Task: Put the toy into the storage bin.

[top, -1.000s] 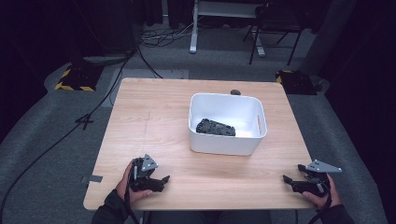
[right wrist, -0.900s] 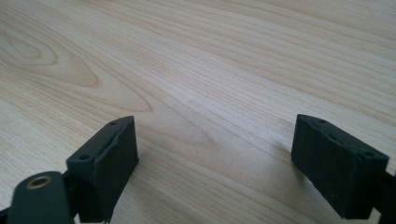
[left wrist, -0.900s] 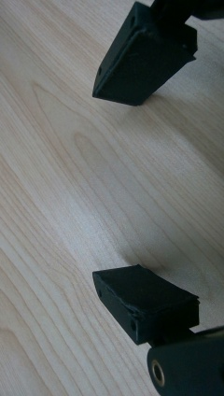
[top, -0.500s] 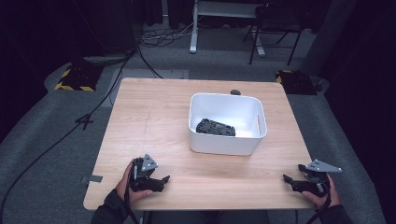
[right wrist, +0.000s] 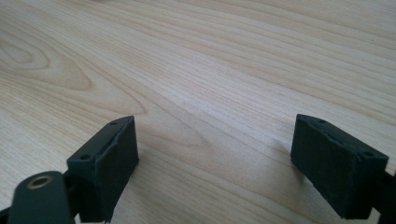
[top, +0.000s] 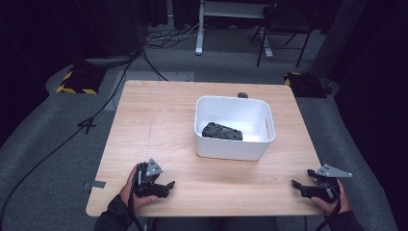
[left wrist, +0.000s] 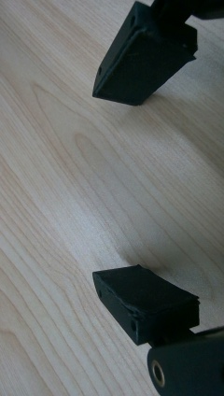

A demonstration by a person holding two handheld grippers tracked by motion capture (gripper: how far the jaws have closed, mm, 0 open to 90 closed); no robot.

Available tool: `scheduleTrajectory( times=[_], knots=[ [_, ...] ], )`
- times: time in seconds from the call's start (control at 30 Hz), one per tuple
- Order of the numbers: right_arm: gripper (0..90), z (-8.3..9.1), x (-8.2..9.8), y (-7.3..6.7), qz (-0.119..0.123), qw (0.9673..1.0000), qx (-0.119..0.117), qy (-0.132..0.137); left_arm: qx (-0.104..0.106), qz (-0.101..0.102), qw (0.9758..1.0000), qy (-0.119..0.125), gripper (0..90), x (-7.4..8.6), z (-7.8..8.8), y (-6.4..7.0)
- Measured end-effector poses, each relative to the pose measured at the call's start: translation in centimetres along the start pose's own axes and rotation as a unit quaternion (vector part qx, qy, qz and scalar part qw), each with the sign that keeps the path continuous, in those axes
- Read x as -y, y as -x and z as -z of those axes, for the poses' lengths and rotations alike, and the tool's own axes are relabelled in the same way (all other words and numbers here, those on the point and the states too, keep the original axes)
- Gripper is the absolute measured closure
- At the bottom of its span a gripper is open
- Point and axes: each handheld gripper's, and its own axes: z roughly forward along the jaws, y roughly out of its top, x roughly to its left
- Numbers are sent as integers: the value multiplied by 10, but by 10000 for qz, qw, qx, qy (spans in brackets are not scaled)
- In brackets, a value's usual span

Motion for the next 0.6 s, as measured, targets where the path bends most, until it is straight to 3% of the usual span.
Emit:
scheduleTrajectory(
  times=[0.6],
  knots=[
    [152,0,0,1,37,10000,-22,11,0,1,10000,-2,123,0,0,0]
  ],
)
